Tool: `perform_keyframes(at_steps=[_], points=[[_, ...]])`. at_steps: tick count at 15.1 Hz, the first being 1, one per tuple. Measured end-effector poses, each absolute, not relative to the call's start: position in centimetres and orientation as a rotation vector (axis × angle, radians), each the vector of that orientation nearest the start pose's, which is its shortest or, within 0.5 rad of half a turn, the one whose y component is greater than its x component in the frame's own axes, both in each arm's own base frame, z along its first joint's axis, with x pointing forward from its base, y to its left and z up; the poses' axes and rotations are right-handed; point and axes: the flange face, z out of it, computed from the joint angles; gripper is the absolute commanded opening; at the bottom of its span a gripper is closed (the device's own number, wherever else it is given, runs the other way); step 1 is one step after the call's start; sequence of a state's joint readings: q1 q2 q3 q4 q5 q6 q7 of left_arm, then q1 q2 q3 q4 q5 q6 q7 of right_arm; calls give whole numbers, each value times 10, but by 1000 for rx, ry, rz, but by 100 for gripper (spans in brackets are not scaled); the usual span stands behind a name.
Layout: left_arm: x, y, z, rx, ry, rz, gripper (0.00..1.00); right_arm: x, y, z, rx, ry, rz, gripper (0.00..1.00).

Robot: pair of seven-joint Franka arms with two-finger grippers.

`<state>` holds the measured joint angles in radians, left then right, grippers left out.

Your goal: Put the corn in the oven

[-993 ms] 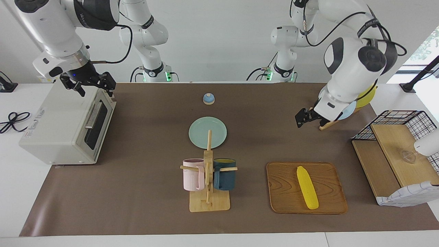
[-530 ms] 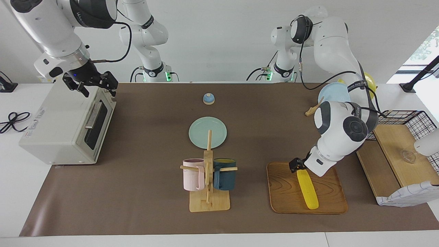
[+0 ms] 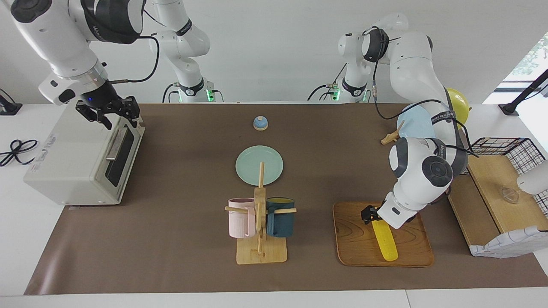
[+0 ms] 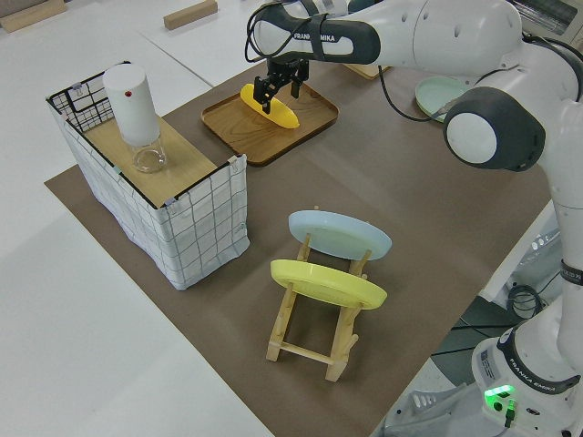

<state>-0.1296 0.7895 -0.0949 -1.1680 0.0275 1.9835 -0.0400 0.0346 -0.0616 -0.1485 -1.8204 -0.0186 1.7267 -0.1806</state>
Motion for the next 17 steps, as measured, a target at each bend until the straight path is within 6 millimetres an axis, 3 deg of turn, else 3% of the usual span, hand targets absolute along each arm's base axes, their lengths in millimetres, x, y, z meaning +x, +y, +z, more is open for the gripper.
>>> perform_keyframes(at_steps=[8,9,10,13,14,17], points=[[752,-149,311,-3144,292,-101,100,528,-92,497,-3279,79,125,0],[752,-149,308,-3143,293,-99,95,527,-99,491,-3278,98,130,0],[752,-149,306,-3143,293,-100,85,526,-104,486,-3282,109,141,0],[753,-148,301,-3143,293,-112,10,524,-109,477,-3293,111,175,0],[753,-148,300,-3142,292,-118,0,523,-110,474,-3292,114,179,0],[754,-147,301,-3142,292,-123,0,523,-111,472,-3293,113,165,0]])
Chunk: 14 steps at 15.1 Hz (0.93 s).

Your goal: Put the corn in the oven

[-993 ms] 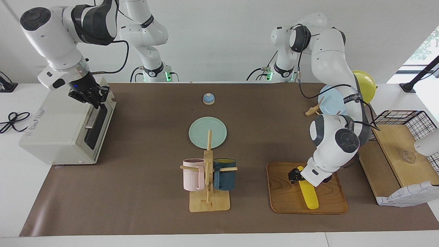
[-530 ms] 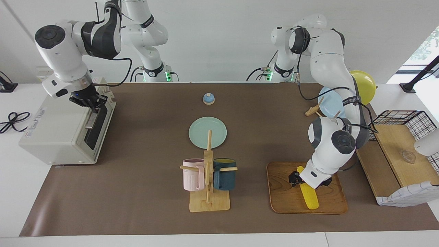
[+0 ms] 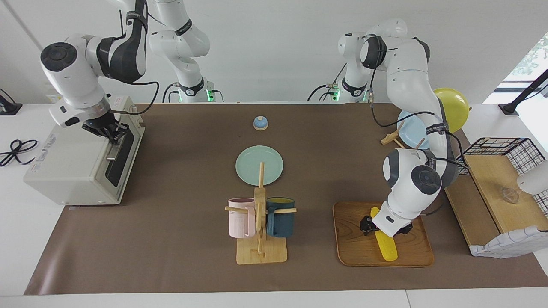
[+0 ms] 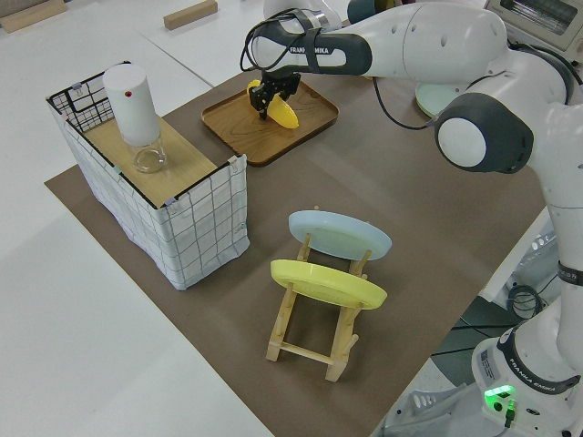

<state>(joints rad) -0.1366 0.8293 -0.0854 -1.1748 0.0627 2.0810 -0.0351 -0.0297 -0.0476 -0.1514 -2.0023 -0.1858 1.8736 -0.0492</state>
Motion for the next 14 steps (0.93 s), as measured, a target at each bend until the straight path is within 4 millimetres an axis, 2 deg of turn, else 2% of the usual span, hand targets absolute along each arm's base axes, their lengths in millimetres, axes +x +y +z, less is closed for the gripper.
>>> perform_keyframes(at_steps=[2,4,5,7,9,10,12,14], points=[[753,-150,304,-3151,288,-127,0,522,-107,471,-3294,102,153,0],[750,-155,323,-3165,243,-120,0,521,-96,469,-3296,65,136,0],[745,-160,341,-3169,200,-92,0,521,-88,467,-3296,39,133,0],[725,-185,389,-3170,135,-47,0,522,-72,461,-3295,0,129,0],[690,-226,434,-3170,72,-30,0,524,-56,454,-3291,-23,118,0],[666,-249,448,-3175,30,-11,0,525,-49,449,-3282,-30,110,0],[610,-298,457,-3185,-3,35,0,527,-31,431,-3242,-43,80,0],[556,-348,447,-3200,-46,37,0,529,-10,402,-3221,-76,50,0]])
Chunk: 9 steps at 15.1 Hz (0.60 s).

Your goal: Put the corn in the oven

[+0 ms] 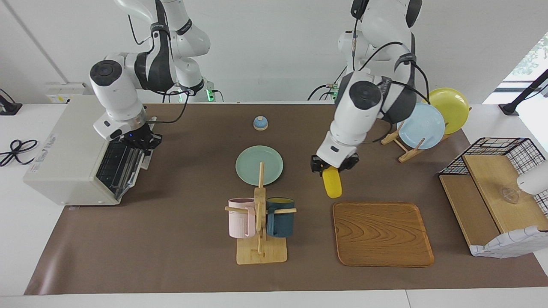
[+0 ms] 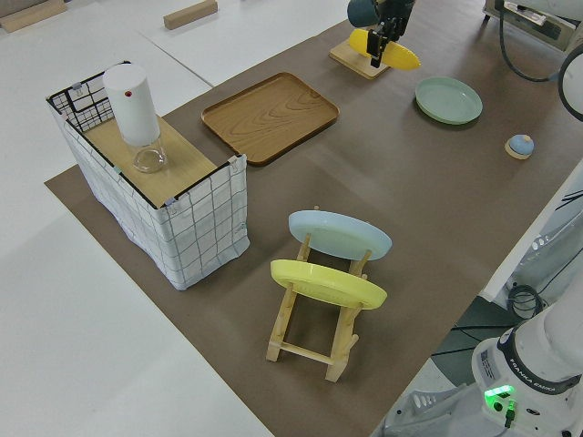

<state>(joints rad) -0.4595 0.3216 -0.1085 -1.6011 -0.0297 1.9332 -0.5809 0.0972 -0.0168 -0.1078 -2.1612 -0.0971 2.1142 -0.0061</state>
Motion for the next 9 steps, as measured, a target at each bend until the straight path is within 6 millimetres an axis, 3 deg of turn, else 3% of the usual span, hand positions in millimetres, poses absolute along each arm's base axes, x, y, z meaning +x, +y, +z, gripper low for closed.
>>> perform_keyframes(at_steps=[3,9], points=[[493,-404,419,-3262,-40,45,0,534,7,362,-3208,-88,49,0],[413,-487,375,-3325,56,-7,0,543,13,296,-3180,-57,89,0]])
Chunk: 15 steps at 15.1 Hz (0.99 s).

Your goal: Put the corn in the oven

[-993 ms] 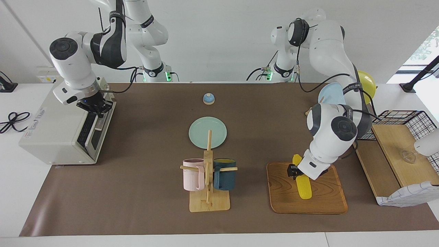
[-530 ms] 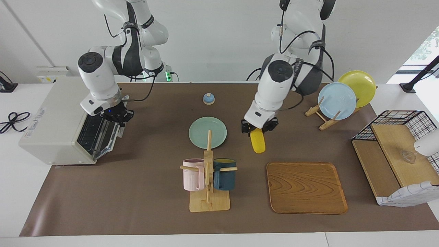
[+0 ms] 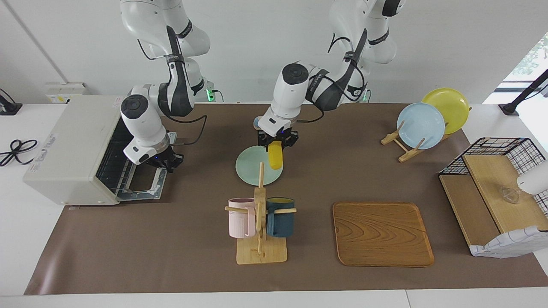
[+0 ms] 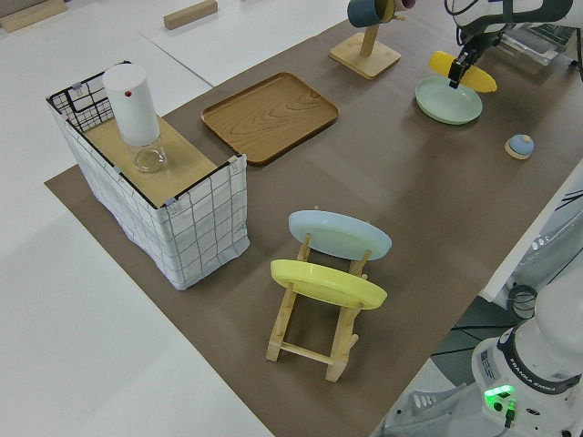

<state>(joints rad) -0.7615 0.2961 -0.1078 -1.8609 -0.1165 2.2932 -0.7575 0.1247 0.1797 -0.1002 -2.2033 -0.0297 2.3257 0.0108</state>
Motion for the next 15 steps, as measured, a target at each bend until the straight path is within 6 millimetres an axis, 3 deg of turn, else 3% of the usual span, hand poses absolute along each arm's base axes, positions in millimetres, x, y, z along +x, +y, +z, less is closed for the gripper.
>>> perform_keyframes(at_steps=[5,6,7,8,13,15], points=[[412,-497,336,-3327,57,-8,0,547,13,297,-3181,-53,65,0],[413,-497,334,-3326,53,-8,9,547,13,298,-3181,-40,62,0],[413,-497,333,-3325,52,-7,85,549,14,299,-3179,-21,45,0],[413,-497,333,-3325,52,-8,100,552,17,302,-3172,-6,27,0],[417,-494,333,-3324,41,-11,100,565,34,314,-3154,7,-21,0],[423,-488,337,-3319,22,-11,100,568,35,315,-3154,15,-27,22]])
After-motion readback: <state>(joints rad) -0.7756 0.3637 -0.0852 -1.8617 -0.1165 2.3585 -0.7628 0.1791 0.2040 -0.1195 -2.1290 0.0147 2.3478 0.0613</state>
